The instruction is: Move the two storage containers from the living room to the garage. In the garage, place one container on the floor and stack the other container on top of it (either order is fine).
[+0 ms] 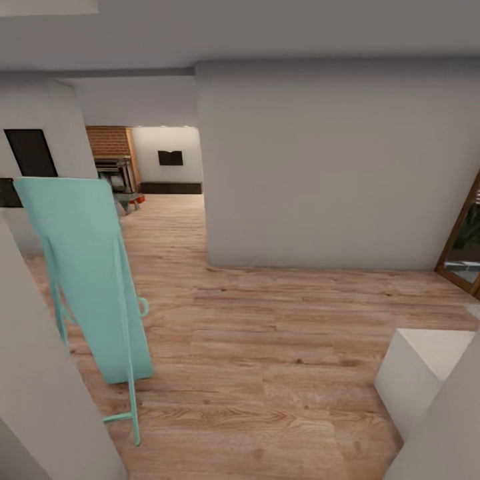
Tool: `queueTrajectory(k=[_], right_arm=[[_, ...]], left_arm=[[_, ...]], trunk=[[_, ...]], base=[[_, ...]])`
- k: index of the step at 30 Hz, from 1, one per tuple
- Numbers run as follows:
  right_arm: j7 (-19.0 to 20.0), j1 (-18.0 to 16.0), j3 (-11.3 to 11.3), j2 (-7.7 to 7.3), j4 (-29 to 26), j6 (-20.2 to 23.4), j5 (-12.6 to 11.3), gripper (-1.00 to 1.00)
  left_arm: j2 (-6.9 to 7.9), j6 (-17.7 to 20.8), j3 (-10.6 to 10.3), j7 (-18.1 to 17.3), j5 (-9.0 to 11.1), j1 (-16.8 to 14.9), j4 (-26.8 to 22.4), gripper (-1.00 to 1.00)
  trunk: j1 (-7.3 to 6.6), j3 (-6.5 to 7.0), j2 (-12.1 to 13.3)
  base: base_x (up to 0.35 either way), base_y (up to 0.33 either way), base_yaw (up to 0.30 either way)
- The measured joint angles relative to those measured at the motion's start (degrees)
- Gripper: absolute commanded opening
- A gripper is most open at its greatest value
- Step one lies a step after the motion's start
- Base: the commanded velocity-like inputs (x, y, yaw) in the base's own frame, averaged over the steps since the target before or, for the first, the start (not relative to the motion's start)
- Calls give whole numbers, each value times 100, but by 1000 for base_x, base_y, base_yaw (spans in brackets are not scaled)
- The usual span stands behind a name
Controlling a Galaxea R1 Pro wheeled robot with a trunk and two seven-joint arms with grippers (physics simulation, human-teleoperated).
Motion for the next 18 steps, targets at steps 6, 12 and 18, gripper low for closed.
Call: queueTrajectory(k=[6, 12, 18], right_arm=[[0, 1, 0, 0, 0, 0, -1, 100], [0, 2, 0, 0, 0, 0, -2, 100], [0, 4, 0, 0, 0, 0, -2, 100]], left_arm=[[1, 0, 0, 0, 0, 0, 2, 100], [1, 0, 0, 0, -1, 1, 0, 100], [-1, 0, 0, 0, 2, 4, 0, 100]], trunk=[[0, 0, 0], [0, 0, 0], [0, 0, 0]], base=[[324, -133, 0], [324, -115, 0], [324, -113, 0]])
